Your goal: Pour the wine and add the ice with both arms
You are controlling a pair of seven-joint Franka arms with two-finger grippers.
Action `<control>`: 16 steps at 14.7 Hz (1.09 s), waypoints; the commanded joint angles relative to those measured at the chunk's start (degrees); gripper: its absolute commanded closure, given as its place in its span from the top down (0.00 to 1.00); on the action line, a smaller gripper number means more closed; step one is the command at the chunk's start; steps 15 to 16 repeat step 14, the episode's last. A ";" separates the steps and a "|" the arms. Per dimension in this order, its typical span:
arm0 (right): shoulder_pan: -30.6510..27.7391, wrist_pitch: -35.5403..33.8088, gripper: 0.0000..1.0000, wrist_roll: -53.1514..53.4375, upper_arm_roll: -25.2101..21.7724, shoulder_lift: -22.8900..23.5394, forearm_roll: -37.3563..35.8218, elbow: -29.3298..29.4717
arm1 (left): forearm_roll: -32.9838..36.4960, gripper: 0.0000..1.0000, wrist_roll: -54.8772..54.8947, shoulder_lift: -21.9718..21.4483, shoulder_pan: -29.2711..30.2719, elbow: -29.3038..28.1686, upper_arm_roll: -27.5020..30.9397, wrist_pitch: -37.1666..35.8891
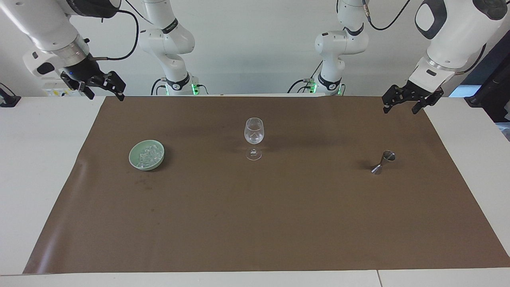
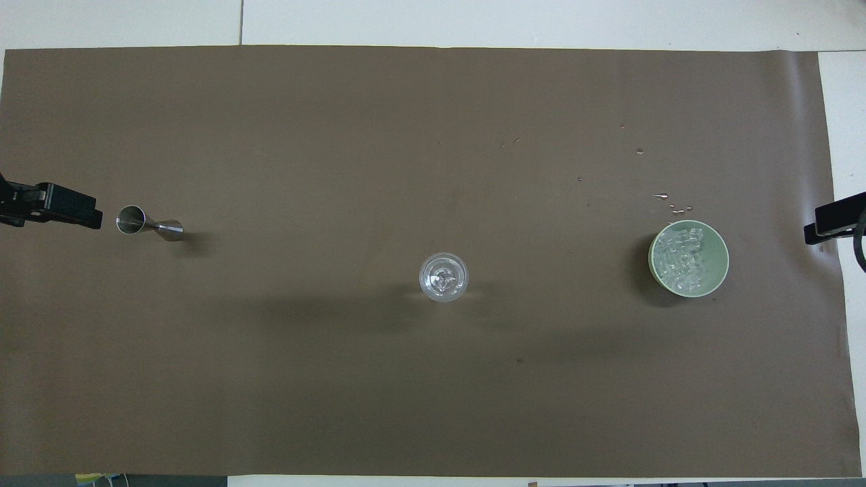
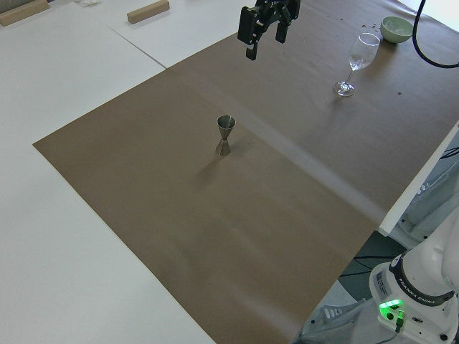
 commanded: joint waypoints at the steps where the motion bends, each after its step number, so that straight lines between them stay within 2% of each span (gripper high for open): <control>1: -0.35 0.73 1.00 -2.18 -0.02 -0.93 -0.97 -0.46 | 1.14 1.00 0.52 -1.47 0.31 -1.32 -0.16 -0.48; 16: -0.35 2.57 1.00 -2.45 0.15 -1.46 -2.02 -1.25 | 1.14 1.00 0.52 -1.47 0.31 -1.32 -0.16 -0.48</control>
